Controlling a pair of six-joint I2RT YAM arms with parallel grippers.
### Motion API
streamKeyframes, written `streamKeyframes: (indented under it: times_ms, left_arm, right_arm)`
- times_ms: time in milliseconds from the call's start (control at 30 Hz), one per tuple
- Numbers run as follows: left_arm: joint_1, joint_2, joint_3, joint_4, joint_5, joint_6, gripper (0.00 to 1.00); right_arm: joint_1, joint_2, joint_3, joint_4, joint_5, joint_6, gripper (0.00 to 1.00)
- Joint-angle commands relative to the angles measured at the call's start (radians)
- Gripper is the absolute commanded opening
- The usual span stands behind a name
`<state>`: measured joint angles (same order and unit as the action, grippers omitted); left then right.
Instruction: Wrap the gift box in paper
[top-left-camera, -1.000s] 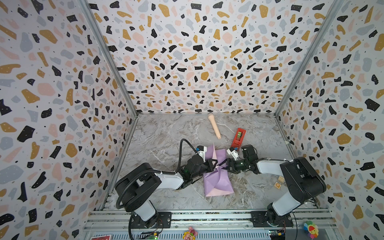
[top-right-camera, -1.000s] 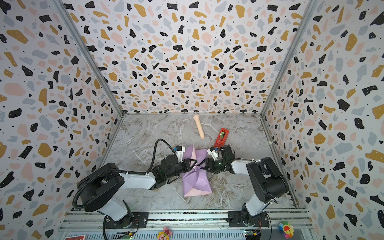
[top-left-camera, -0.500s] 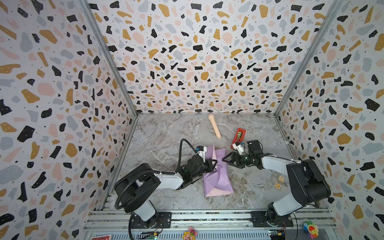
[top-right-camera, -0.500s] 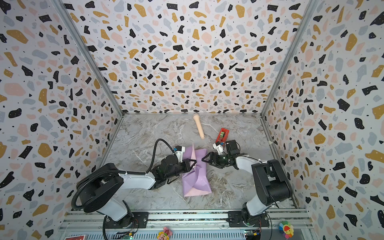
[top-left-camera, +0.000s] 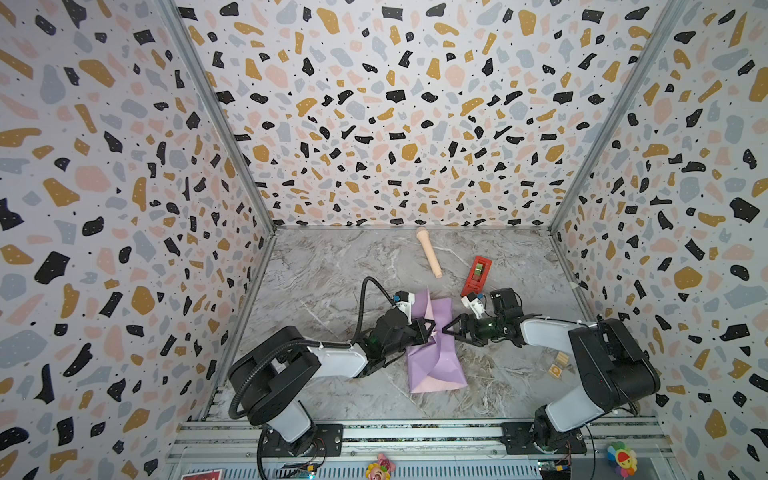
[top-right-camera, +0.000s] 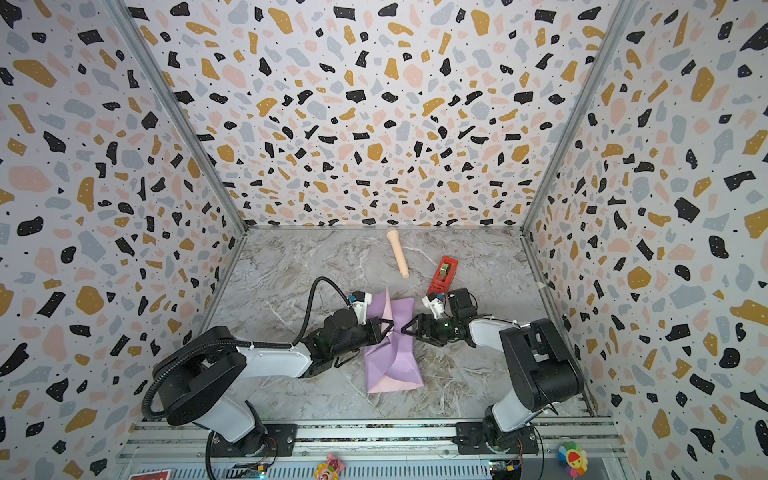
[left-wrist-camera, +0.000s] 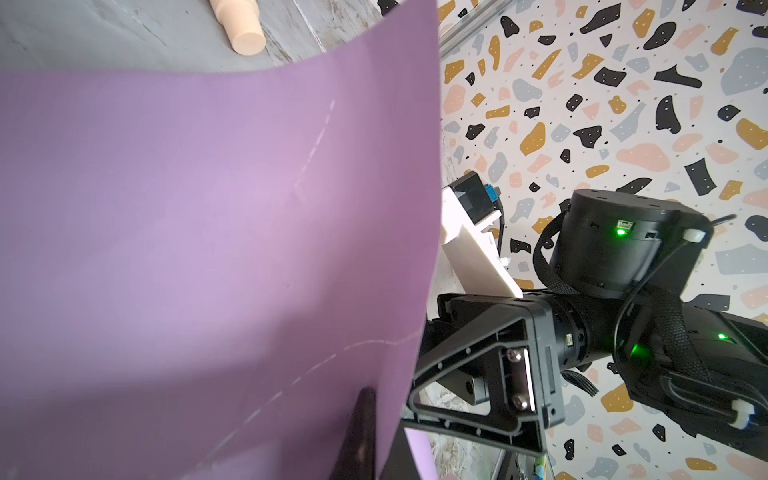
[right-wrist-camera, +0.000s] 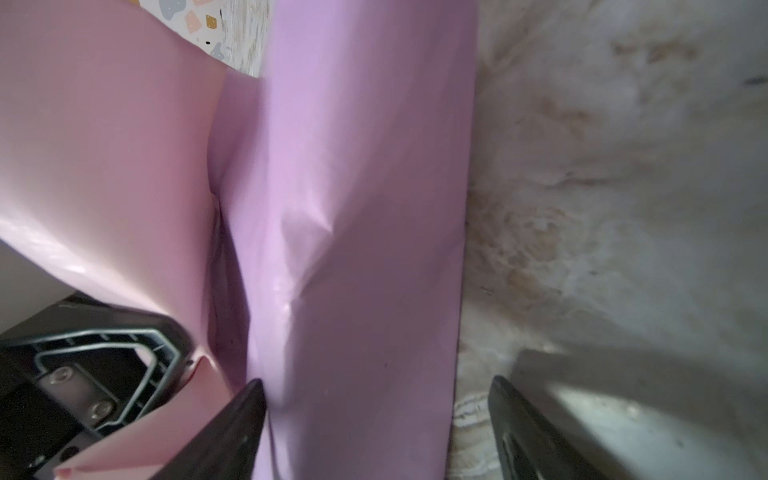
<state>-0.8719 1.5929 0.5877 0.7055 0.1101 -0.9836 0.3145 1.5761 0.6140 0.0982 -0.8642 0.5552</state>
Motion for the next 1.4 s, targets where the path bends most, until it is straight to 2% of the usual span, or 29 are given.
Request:
streamKeyframes:
  times_ms: [0, 167, 367, 633, 667, 967, 1367]
  left_arm:
    - [-0.004, 0.022, -0.008, -0.184, -0.012, 0.039, 0.0]
    - [-0.004, 0.007, 0.071, -0.237, -0.005, 0.069, 0.0]
    - [-0.01, 0.02, 0.147, -0.246, 0.055, 0.087, 0.0]
    - [-0.015, 0.013, 0.158, -0.204, 0.125, 0.092, 0.0]
    - [-0.016, 0.007, 0.161, -0.208, 0.129, 0.125, 0.0]
    - [-0.016, -0.024, 0.209, -0.307, 0.168, 0.235, 0.0]
    - [-0.016, -0.011, 0.234, -0.387, 0.217, 0.304, 0.0]
  right_arm:
    - [0.009, 0.027, -0.013, -0.016, 0.041, -0.019, 0.83]
    - [0.011, 0.047, -0.024, -0.019, 0.072, -0.035, 0.82]
    - [0.012, 0.061, -0.046, -0.007, 0.074, -0.035, 0.82]
    - [0.012, 0.068, -0.059, -0.002, 0.08, -0.035, 0.81]
    - [0.012, 0.067, -0.06, -0.001, 0.08, -0.033, 0.81]
    - [0.017, 0.067, -0.074, 0.012, 0.09, -0.02, 0.81]
    - [0.021, 0.067, -0.071, 0.012, 0.1, -0.013, 0.81]
